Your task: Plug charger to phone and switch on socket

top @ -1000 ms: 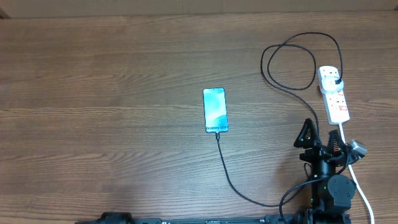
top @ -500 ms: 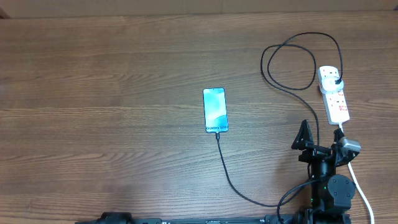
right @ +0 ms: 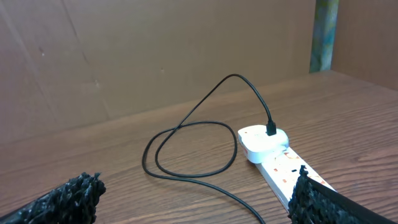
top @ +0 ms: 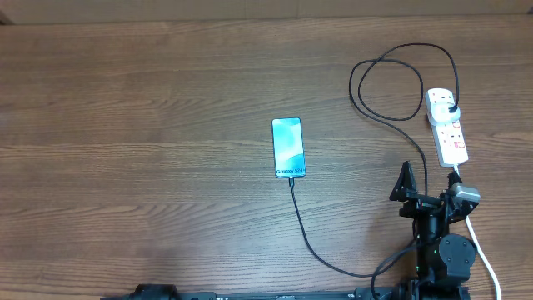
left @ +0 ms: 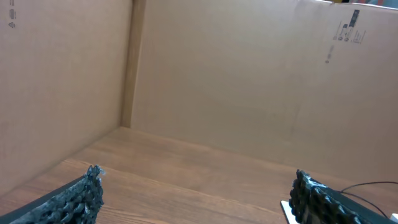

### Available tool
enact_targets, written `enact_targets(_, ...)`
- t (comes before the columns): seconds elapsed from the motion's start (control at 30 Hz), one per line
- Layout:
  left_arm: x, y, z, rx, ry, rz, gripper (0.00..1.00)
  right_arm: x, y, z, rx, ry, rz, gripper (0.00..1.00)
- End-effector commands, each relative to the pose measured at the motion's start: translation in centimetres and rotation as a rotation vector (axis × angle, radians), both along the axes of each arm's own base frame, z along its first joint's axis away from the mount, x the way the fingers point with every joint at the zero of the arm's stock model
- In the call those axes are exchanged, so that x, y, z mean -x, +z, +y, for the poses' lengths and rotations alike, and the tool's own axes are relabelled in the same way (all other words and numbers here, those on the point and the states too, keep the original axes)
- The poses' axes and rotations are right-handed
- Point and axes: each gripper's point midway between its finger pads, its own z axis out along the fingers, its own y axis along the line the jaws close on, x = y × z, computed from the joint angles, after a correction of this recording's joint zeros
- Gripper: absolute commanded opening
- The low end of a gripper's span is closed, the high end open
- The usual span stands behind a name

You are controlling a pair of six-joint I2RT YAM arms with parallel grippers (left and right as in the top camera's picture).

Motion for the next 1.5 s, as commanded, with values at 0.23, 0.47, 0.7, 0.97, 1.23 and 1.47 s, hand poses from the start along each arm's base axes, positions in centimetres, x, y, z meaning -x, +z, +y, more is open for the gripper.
enact_targets(0.23,0.1,-0.1,0.1,-0.008,0.022,-0.002,1.0,0.0,0.2,0.3,0.009,0.013,-0.014,1.0)
enact_targets(0.47,0.1,-0.1,0.1,-0.009,0.022,-0.002,1.0,0.0,0.2,0.3,0.009,0.013,-0.014,1.0)
enact_targets(0.7,0.1,-0.1,0.1,0.002,0.014,-0.004,1.0,0.0,0.2,0.3,0.009,0.013,-0.014,1.0)
enact_targets(0.97,-2.2,-1.1,-0.8,0.019,-0.013,0.076,1.0,0.0,0.2,0.3,0.009,0.013,-0.014,1.0)
enact_targets(1.23,-8.4,-0.4,-0.9,0.018,-0.004,0.124,1.0,0.0,0.2,0.3,0.009,0.013,-0.014,1.0)
enact_targets(1.47,-15.2,-1.8,-1.1,0.017,-0.003,0.19,1.0,0.0,0.2,0.3,0.009,0.013,-0.014,1.0)
